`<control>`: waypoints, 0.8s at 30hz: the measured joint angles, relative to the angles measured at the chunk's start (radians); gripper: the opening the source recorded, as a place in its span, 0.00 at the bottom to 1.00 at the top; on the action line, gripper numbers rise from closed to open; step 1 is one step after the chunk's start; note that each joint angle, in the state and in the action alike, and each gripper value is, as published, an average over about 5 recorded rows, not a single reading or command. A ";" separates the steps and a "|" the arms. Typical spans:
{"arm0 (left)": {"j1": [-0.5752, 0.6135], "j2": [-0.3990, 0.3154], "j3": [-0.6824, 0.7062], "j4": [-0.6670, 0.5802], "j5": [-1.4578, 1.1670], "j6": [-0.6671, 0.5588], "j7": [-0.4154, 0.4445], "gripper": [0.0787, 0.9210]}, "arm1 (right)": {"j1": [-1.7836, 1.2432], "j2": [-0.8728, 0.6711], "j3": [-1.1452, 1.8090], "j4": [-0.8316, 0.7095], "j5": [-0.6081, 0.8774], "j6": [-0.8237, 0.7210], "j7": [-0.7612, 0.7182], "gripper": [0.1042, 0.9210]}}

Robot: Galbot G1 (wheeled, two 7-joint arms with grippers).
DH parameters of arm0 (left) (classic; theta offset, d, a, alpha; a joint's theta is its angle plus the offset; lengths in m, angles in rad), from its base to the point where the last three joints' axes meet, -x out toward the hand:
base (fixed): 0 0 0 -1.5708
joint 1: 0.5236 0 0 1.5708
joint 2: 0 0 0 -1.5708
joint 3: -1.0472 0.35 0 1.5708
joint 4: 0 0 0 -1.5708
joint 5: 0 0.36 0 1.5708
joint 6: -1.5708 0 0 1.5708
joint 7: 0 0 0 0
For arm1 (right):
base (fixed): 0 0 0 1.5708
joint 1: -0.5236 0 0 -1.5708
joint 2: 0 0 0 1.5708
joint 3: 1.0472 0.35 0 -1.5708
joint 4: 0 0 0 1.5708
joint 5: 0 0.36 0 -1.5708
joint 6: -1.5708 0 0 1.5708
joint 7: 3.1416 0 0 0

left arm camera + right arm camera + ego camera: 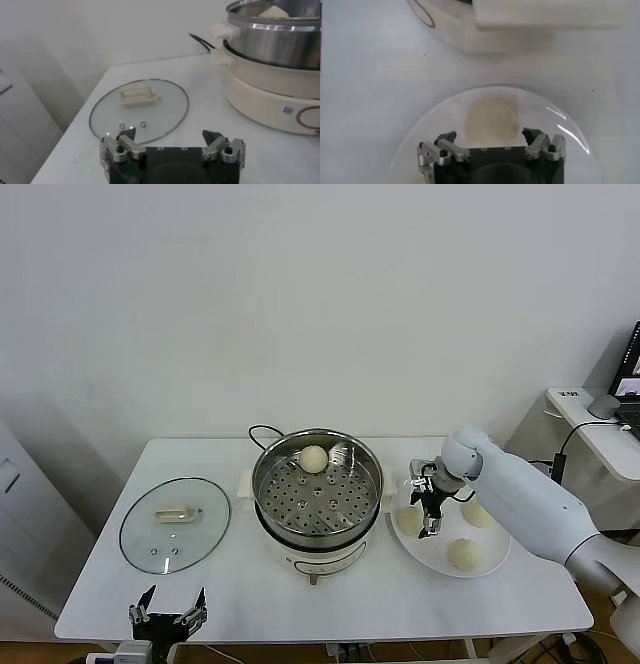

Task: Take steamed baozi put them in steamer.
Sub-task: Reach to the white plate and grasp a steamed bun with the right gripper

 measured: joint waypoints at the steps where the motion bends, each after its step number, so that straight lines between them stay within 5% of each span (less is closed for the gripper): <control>1: 0.000 0.000 0.000 0.000 0.000 0.000 0.000 0.88 | -0.002 0.002 0.002 -0.001 -0.001 0.000 0.002 0.88; 13: 0.002 -0.001 0.001 0.000 0.001 -0.002 -0.001 0.88 | -0.011 0.007 0.015 -0.007 -0.013 0.001 0.001 0.87; 24: 0.001 -0.001 0.003 0.001 0.003 -0.002 -0.003 0.88 | -0.023 0.009 0.031 -0.011 -0.014 0.001 0.009 0.52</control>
